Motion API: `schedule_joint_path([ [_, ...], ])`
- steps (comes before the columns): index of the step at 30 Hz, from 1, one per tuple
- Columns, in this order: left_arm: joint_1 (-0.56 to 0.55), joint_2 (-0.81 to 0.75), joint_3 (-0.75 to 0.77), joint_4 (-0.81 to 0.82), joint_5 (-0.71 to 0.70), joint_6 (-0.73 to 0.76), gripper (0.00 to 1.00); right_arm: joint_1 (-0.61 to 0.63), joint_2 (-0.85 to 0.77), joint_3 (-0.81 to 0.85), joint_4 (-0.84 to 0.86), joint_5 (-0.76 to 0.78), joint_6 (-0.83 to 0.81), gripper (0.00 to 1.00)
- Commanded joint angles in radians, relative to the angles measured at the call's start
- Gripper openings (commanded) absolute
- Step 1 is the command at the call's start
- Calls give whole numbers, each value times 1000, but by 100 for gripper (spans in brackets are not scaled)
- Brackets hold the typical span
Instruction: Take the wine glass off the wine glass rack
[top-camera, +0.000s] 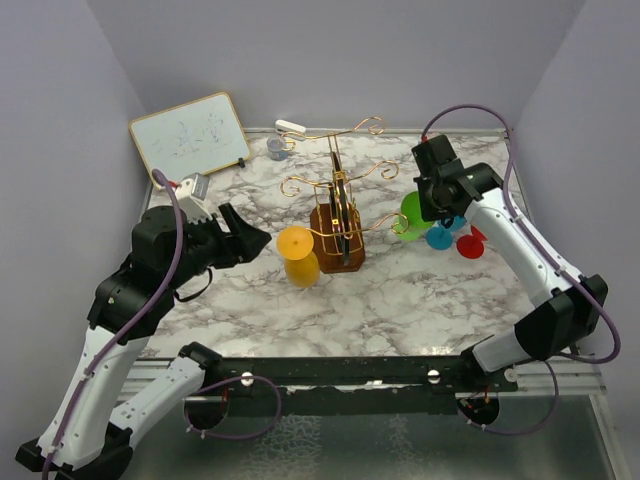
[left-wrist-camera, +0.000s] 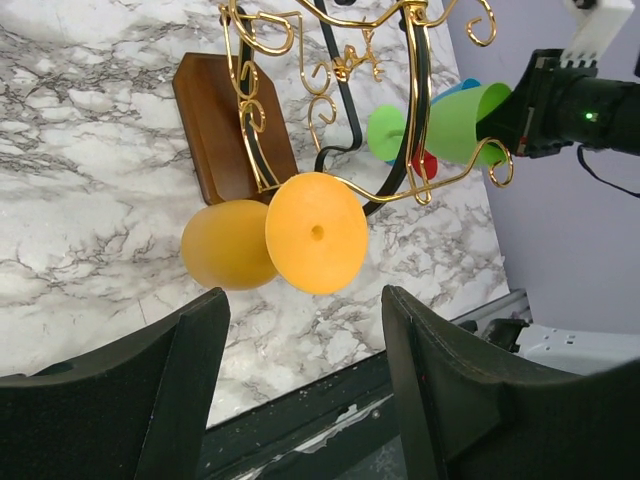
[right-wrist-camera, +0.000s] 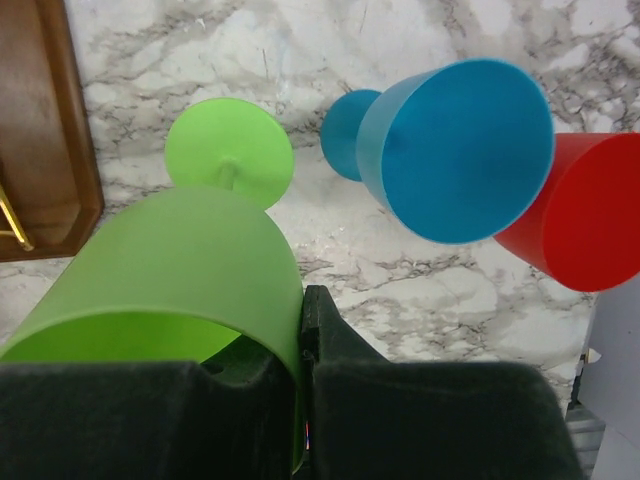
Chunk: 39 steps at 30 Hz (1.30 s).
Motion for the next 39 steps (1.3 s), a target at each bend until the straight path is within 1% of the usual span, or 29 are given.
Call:
schedule_joint_path([
  [1, 2, -28, 9, -18, 17, 21, 64, -39, 16, -87, 96, -67, -8, 1],
  [8, 1, -61, -39, -18, 40, 20, 64, -92, 48, -181, 170, -135, -10, 2],
  [11, 1, -69, -62, -15, 52, 13, 64, -103, 64, -197, 185, -149, -11, 9],
  [14, 1, -77, -84, -10, 62, 7, 64, -109, 71, -202, 187, -157, -9, 18],
  [17, 2, -80, -103, -10, 67, 11, 65, -110, 68, -194, 179, -154, -2, 30],
  [19, 1, -78, -113, -14, 68, 16, 65, -111, 57, -191, 174, -148, 0, 34],
  [25, 2, -89, -137, -17, 43, 21, 66, -110, -21, -135, 109, -148, 19, 36],
  [29, 2, -97, -157, -14, 16, 13, 73, -110, -118, -58, 41, -169, 17, 36],
  [31, 2, -96, -175, 2, 15, 3, 74, -110, -158, -8, 1, -193, 21, 37],
  [35, 1, -90, -217, 69, 52, -33, 73, -110, -233, 81, -46, -281, 19, 38],
  [39, 1, -77, -275, 174, 113, -92, 69, -110, -304, 126, -33, -430, 25, 37],
])
